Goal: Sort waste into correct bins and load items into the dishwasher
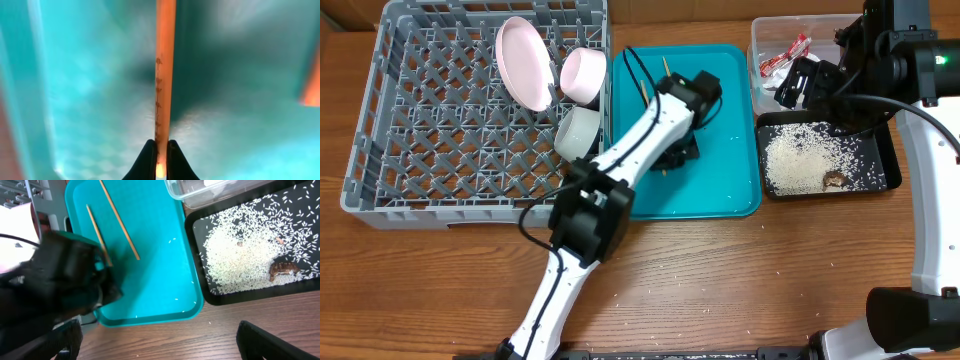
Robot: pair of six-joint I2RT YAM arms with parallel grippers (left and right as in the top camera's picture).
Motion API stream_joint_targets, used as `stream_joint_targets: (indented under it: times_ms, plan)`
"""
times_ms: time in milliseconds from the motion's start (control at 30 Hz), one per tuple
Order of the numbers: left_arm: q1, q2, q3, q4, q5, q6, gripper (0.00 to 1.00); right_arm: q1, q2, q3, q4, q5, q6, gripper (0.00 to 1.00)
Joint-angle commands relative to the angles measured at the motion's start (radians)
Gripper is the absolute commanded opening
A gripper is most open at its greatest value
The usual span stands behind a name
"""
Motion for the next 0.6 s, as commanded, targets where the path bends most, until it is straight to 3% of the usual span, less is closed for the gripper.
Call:
stream_joint_targets:
  times_ms: [0,267,467,567]
  plan:
    - [0.024,-0.19,0.1,-0.021,-0.031,0.208,0.04,0.005,-0.009,-0.004,0.005,0.007,-0.003,1.0]
    - [0.124,-0.424,0.109,-0.124,-0.033,0.407,0.04,0.005,-0.009,-0.004,0.005,0.007,-0.003,1.0]
    - [0.271,-0.46,0.104,-0.312,-0.045,0.474,0.04,0.005,-0.009,-0.004,0.005,0.007,-0.003,1.0]
    - [0.319,-0.472,0.04,-0.327,0.065,0.563,0.04,0.005,-0.009,-0.004,0.005,0.007,-0.003,1.0]
